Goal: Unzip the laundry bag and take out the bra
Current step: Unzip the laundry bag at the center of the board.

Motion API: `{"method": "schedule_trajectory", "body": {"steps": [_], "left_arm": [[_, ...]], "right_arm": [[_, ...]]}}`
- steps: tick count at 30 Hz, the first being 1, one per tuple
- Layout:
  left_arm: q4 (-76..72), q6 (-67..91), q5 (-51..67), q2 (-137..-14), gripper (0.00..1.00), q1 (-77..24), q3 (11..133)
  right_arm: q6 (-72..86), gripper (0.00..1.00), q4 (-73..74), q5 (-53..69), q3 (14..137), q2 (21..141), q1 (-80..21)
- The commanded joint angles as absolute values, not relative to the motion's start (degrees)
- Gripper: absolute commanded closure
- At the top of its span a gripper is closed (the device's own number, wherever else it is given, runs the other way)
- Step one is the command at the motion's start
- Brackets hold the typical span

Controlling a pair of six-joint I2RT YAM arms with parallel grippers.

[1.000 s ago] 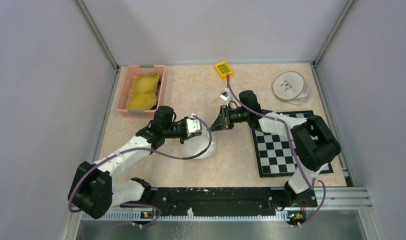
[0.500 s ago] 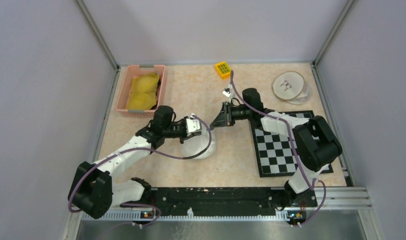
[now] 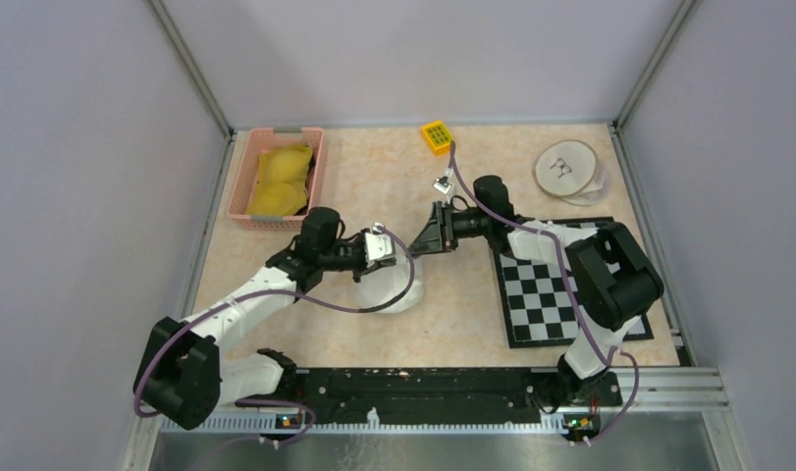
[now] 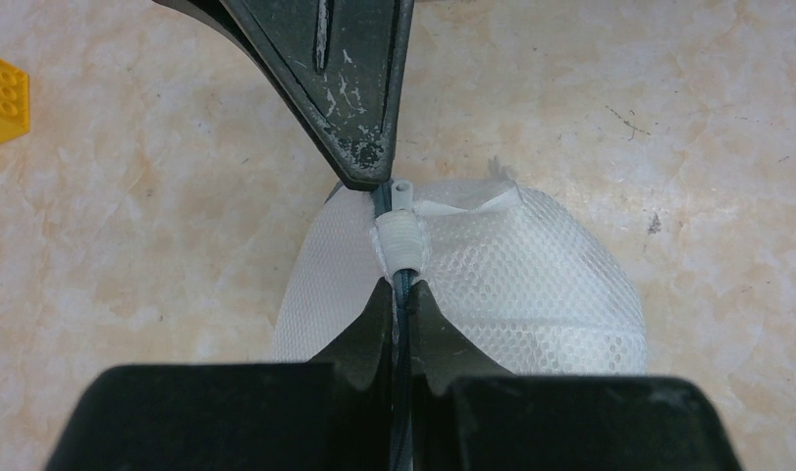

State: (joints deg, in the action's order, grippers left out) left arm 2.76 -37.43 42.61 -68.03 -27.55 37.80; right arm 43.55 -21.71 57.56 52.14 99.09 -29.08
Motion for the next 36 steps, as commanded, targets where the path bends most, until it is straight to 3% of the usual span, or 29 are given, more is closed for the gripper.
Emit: {"method": "schedule_trajectory", "body": {"steps": [1, 16, 24, 27, 29, 36], "left_arm": [[-1.4, -36.7, 44.1, -67.1, 1.0, -27.5, 38.5], [-1.6, -36.8, 44.3, -66.1, 1.0, -27.4, 37.9], [-2.0, -36.6, 44.5, -66.2, 1.0, -27.5, 37.9], [-1.9, -36.6, 44.6, -66.2, 1.0, -27.5, 37.8], [-1.9, -36.5, 44.8, -66.1, 1.0, -27.5, 37.8], [-1.7, -36.7, 45.1, -66.0, 1.0, -27.5, 37.6]], "right_arm": [[42.7, 0.59, -22.2, 59.5, 52.2, 99.4, -29.2], [46.4, 0.58, -26.8, 62.5, 50.0, 101.4, -29.2], [59.2, 0.74, -42.0, 66.1, 47.7, 104.6, -29.3], [58.6, 0.62, -41.2, 65.6, 47.4, 104.8, -29.3], [57.5, 0.6, -39.9, 65.2, 47.3, 104.5, -29.3], [55.9, 0.71, -38.5, 65.5, 46.9, 103.8, -29.2]]}}
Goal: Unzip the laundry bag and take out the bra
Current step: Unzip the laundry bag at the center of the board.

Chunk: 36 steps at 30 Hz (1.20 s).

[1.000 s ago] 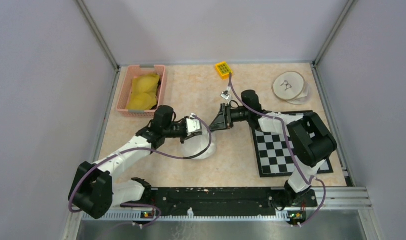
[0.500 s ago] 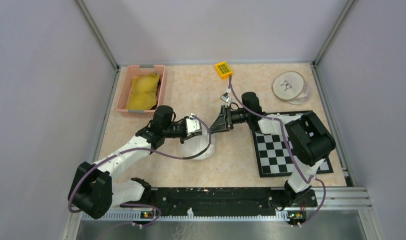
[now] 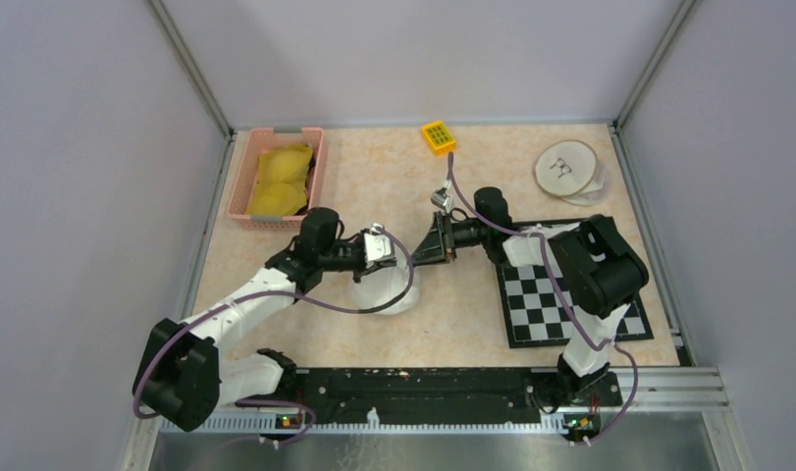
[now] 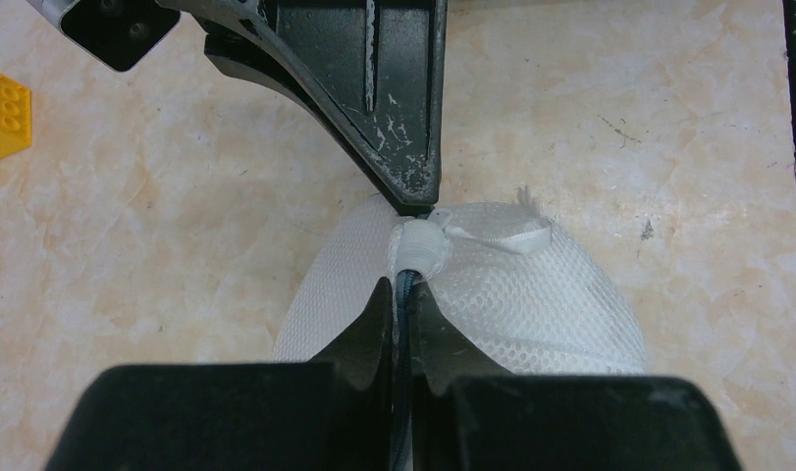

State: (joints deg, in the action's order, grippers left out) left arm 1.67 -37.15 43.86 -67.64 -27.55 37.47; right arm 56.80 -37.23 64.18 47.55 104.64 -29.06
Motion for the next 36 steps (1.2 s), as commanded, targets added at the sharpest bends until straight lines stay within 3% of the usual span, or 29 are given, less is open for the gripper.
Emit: {"method": "schedule_trajectory", "body": {"steps": [1, 5, 11, 21, 29, 36], "left_arm": [[-1.6, -36.7, 45.1, -66.0, 1.0, -27.4, 37.6], [-1.6, -36.7, 45.1, -65.9, 1.0, -27.5, 37.6], [-0.8, -36.9, 45.7, -65.7, 1.0, -27.5, 37.7], [3.7, -42.7, 53.0, -65.6, 1.0, -27.5, 38.3], [5.2, -44.6, 54.9, -65.8, 1.0, -27.5, 38.9], [6.1, -47.8, 57.7, -67.1, 1.0, -27.6, 39.9]], "right_arm": [[55.8, 0.73, -38.4, 65.5, 46.9, 103.8, -29.2], [55.9, 0.74, -38.6, 65.8, 46.1, 103.1, -29.0], [58.2, 0.6, -42.9, 67.0, 43.7, 100.8, -28.5], [65.1, 0.57, -54.7, 68.5, 43.5, 102.4, -28.5], [64.9, 0.55, -55.3, 68.1, 44.2, 103.9, -28.4], [71.1, 0.55, -67.7, 70.8, 43.2, 106.4, -29.5]]}}
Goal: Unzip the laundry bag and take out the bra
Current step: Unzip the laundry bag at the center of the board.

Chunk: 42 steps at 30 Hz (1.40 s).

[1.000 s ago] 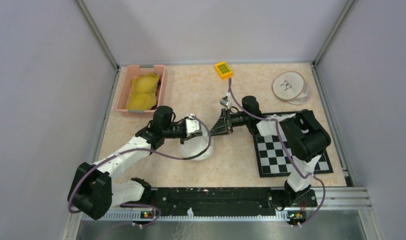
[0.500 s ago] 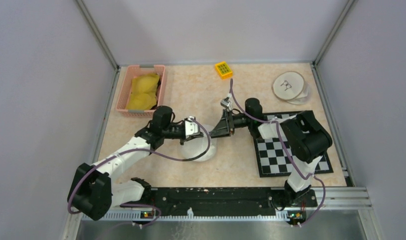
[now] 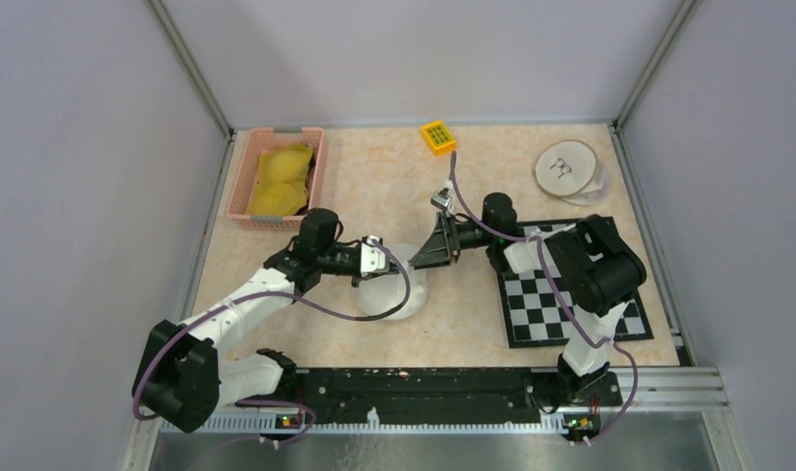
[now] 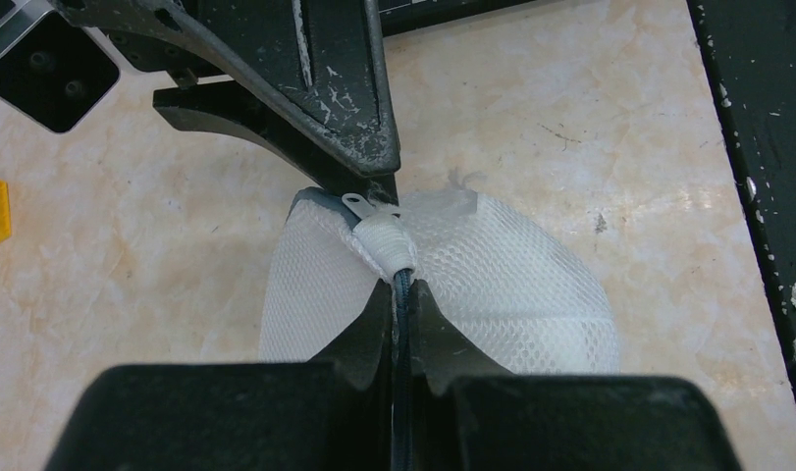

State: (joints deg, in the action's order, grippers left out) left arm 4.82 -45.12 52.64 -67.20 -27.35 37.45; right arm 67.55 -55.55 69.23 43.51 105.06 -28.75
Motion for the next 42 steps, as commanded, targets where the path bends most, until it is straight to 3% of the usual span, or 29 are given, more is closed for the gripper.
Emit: {"method": "schedule_trajectory", "body": {"steps": [1, 6, 11, 14, 17, 20, 22, 34, 42], "left_arm": [[6.1, -48.3, 57.6, -67.4, 1.0, -27.6, 40.1], [7.1, -51.6, 55.8, -68.3, 1.0, -27.6, 41.0], [9.1, -54.9, 54.3, -68.8, 0.95, -27.5, 40.9], [9.7, -56.6, 53.1, -69.0, 0.85, -27.5, 40.2], [9.8, -57.1, 51.4, -69.1, 0.8, -27.6, 39.5], [9.9, -56.6, 50.7, -69.0, 0.63, -27.8, 39.4], [9.8, -55.3, 49.5, -68.9, 0.56, -28.7, 39.7], [9.2, -48.5, 45.3, -68.9, 0.43, -33.3, 41.7], [6.6, -37.8, 37.1, -68.8, 0.41, -36.2, 42.4]], "right_arm": [[72.1, 0.55, -69.3, 71.0, 43.1, 106.9, -29.7], [71.1, 0.56, -68.4, 70.4, 42.5, 107.0, -30.1], [58.8, 0.6, -53.1, 67.1, 41.9, 104.1, -30.3], [51.5, 0.62, -44.8, 65.1, 41.7, 102.7, -30.2], [50.2, 0.58, -44.0, 65.1, 40.9, 102.4, -30.2], [50.1, 0.55, -44.2, 65.2, 40.4, 101.6, -30.2], [50.4, 0.54, -44.5, 65.4, 40.4, 101.1, -30.3], [52.7, 0.47, -46.9, 65.6, 39.7, 99.4, -30.3], [53.8, 0.46, -48.2, 65.5, 39.1, 99.1, -30.2]]}}
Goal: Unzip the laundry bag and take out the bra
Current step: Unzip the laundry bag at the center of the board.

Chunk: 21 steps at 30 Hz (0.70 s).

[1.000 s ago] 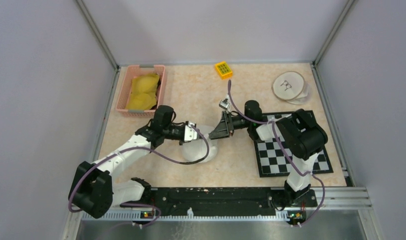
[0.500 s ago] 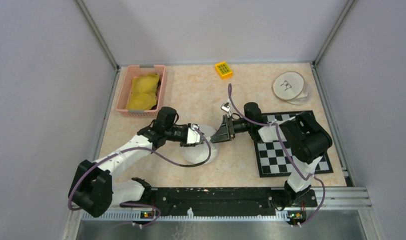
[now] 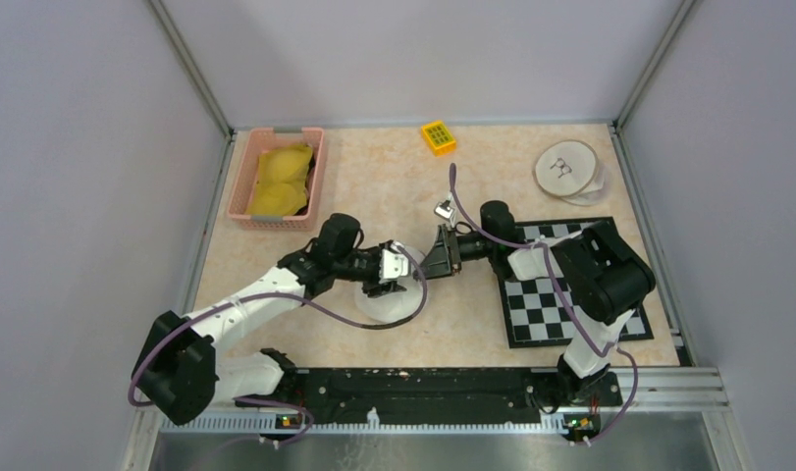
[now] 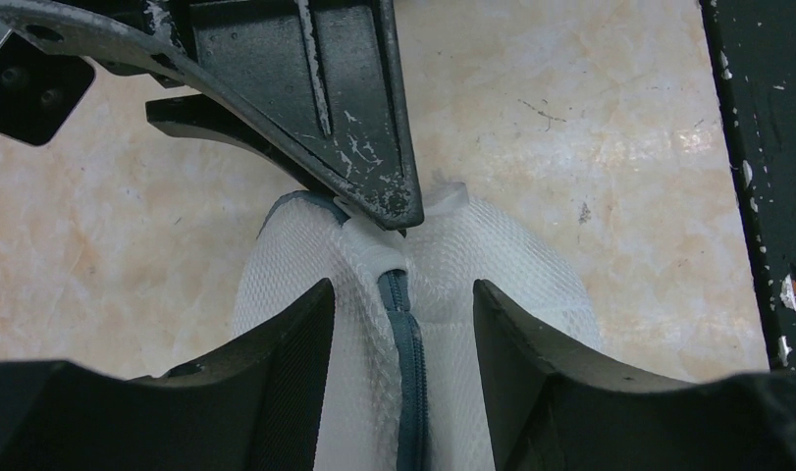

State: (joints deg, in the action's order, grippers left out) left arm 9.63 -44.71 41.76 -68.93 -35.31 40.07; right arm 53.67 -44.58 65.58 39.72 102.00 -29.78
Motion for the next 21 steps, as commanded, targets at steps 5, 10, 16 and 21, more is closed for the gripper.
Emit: {"method": "schedule_trajectory", "body": {"steps": [5, 10, 16, 21], "left_arm": [[7.1, -35.4, 32.8, -70.1, 0.62, -37.0, 43.1], [9.6, -38.7, 32.8, -69.9, 0.92, -37.1, 44.2], [12.1, -52.8, 40.3, -68.4, 1.0, -37.0, 42.2], [14.8, -60.1, 44.5, -70.2, 1.0, -36.9, 43.7]], "right_arm": [[54.2, 0.46, -48.9, 65.8, 38.8, 98.8, -30.2], [52.0, 0.46, -46.4, 67.2, 38.9, 97.6, -29.9], [49.2, 0.46, -43.5, 68.2, 39.7, 96.6, -29.9], [50.4, 0.47, -46.5, 69.2, 40.5, 99.1, -30.3]]}}
